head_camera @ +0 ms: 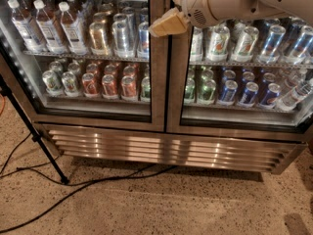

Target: Open left fridge door

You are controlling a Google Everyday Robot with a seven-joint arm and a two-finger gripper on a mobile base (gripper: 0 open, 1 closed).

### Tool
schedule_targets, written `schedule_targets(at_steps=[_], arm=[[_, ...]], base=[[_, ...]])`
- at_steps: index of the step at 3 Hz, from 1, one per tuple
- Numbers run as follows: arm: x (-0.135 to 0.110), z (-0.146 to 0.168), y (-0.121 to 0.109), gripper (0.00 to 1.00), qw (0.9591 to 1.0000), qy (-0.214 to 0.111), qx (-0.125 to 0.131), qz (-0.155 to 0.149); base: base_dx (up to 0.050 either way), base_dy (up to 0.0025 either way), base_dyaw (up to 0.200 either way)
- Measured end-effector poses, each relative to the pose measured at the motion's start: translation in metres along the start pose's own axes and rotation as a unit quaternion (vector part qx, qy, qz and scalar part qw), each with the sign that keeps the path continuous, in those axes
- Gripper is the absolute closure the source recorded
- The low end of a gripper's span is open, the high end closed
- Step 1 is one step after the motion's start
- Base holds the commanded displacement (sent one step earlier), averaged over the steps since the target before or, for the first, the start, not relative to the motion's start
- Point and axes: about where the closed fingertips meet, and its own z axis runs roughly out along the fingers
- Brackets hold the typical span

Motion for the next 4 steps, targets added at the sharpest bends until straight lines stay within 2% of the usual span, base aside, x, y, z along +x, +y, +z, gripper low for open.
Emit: schedule_targets(at_steps=[1, 4], arm=[[0.003, 0.007, -0.011, 0.30, 1.0000, 0.006, 0.005, -0.002], [-0.025, 0.025, -0.014, 0.33, 0.9995, -0.014, -0.010, -0.028]], base=[[0.000, 0.00000, 0.000], [0.000, 0.00000, 0.000]])
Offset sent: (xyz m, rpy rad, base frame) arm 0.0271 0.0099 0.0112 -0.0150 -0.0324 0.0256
